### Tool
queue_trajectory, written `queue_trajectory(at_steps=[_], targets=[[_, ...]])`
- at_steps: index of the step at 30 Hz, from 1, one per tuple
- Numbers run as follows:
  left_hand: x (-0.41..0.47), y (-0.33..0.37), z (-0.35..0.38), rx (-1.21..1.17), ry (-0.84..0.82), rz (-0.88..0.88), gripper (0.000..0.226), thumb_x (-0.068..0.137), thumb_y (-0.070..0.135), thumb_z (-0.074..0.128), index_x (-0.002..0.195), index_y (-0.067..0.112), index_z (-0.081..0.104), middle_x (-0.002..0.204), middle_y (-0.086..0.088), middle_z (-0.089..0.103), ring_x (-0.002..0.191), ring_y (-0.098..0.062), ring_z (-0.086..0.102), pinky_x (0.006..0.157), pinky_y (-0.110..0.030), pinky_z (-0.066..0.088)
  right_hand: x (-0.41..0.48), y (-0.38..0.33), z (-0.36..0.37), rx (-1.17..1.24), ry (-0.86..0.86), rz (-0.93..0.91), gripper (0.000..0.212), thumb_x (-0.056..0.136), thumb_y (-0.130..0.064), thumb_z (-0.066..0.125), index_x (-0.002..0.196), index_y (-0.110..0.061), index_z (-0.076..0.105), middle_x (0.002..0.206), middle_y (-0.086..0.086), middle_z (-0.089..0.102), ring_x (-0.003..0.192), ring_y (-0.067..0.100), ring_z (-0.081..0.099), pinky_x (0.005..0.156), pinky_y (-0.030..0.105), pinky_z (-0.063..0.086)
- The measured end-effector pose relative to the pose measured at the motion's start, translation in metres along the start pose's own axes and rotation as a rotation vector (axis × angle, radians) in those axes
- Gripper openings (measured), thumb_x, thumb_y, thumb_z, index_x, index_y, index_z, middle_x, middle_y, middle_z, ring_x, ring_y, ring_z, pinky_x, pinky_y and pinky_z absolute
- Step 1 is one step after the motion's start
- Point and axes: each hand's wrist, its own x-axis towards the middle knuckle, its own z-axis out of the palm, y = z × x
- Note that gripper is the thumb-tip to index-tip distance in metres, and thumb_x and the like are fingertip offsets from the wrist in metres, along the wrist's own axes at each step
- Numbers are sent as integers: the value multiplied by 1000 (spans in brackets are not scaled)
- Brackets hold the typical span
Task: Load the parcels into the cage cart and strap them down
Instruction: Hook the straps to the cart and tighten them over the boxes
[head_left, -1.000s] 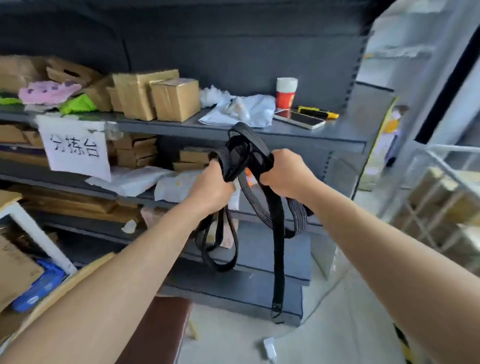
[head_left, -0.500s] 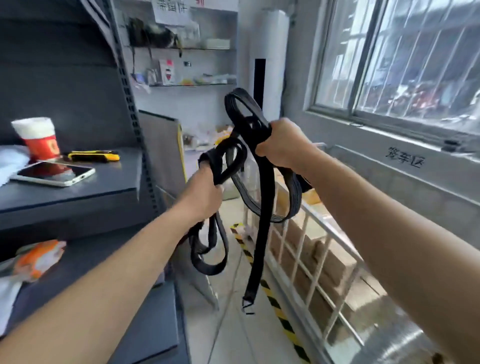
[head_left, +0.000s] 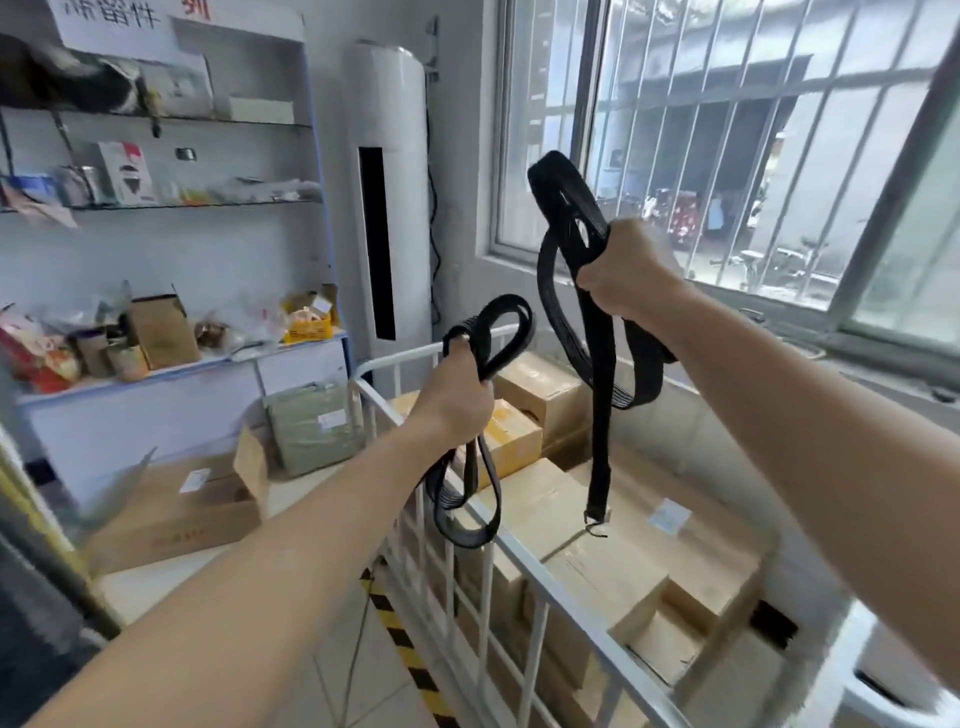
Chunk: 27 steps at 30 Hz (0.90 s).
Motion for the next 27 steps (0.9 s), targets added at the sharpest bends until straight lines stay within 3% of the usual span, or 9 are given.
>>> queue_trajectory(at_steps=[2, 6, 11, 14, 17, 22, 27], targets=[[34, -2, 19, 1, -55, 37, 34, 96, 11, 43, 128, 5, 34, 103, -18, 56, 85, -26, 52, 66, -31, 37, 24, 20, 11, -18, 30, 72, 21, 88, -2, 55, 109, -1, 60, 90, 12, 59, 74, 25, 59, 62, 31, 51], [103, -22, 48, 30, -152, 93, 29, 94, 10, 45, 123, 6, 40, 111, -19, 58, 101, -34, 57, 78, -38, 44, 67, 58, 40, -88, 86, 226, 15, 90, -1, 51, 104, 0, 55, 84, 10, 54, 65, 19, 52, 49, 23, 41], [189, -52, 79, 88, -281, 169, 36, 95, 10, 45, 130, 7, 38, 123, -16, 55, 112, -33, 53, 82, -34, 40, 114, 88, 76, -146, 130, 405, 21, 89, -2, 51, 108, 1, 58, 87, 12, 56, 79, 26, 56, 60, 32, 46], [234, -67, 108, 133, -390, 216, 43, 94, 7, 46, 136, 7, 36, 128, -16, 53, 116, -33, 52, 88, -34, 42, 134, 104, 95, -146, 148, 483, 17, 88, -1, 53, 104, -2, 59, 81, 9, 56, 84, 28, 60, 75, 38, 54], [265, -78, 142, 170, -501, 262, 45, 92, 4, 44, 137, 9, 37, 130, -15, 54, 118, -33, 52, 92, -35, 42, 150, 119, 111, -160, 155, 522, 17, 85, 0, 54, 100, -3, 62, 91, 13, 62, 88, 31, 63, 78, 40, 55], [303, -99, 201, 266, -669, 338, 41, 90, 4, 44, 130, 14, 44, 125, -11, 58, 114, -31, 54, 92, -36, 45, 174, 152, 137, -196, 122, 556, 12, 83, -1, 52, 91, -4, 60, 86, 12, 59, 84, 31, 61, 71, 35, 53], [325, -115, 249, 380, -743, 401, 39, 92, 5, 43, 131, 14, 43, 124, -10, 58, 113, -30, 55, 85, -33, 43, 199, 188, 160, -155, 97, 603, 17, 83, -3, 53, 98, -4, 61, 97, 15, 63, 89, 32, 62, 75, 34, 52]])
